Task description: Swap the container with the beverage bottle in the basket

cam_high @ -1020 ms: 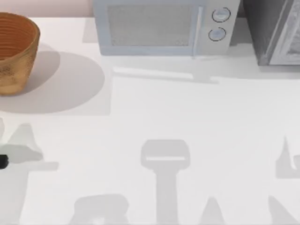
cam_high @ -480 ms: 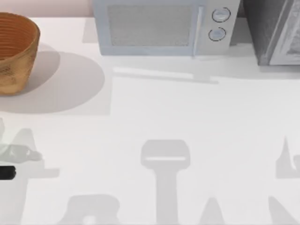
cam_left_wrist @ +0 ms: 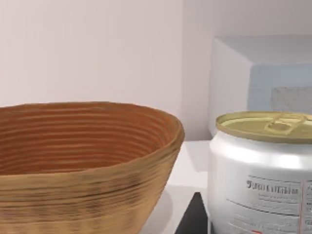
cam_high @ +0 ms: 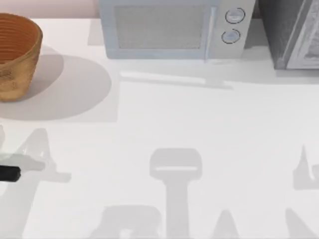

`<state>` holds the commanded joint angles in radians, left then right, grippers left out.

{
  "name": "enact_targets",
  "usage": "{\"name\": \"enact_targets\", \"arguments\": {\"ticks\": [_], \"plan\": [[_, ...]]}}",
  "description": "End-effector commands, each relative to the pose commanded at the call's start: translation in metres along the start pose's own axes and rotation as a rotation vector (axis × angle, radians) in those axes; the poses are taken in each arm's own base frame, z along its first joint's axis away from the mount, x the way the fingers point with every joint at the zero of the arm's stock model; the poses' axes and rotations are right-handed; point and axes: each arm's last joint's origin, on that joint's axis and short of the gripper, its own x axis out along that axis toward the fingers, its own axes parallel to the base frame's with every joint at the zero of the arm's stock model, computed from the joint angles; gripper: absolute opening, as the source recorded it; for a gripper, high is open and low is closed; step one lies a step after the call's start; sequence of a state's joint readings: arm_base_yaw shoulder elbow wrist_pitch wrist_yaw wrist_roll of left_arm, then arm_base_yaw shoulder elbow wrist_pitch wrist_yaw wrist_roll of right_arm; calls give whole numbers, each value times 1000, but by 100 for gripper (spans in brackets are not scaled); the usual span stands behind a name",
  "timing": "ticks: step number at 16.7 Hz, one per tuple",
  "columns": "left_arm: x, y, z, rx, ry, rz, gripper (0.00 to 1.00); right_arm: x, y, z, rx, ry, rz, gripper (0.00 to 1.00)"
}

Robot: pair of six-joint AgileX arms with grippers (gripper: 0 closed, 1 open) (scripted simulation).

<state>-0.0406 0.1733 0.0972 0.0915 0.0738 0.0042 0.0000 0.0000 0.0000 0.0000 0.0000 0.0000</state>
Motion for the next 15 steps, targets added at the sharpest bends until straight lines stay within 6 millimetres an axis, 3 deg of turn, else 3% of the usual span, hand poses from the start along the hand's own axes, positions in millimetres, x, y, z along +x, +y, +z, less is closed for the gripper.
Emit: {"name": "enact_targets", "arguments": {"ticks": [8,15], "plan": [[49,-18,55,7,-29,-301,0,0,0,0,0,0,0,100],[113,-39,73,21,-43,-544,0,0,0,0,0,0,0,100]]}}
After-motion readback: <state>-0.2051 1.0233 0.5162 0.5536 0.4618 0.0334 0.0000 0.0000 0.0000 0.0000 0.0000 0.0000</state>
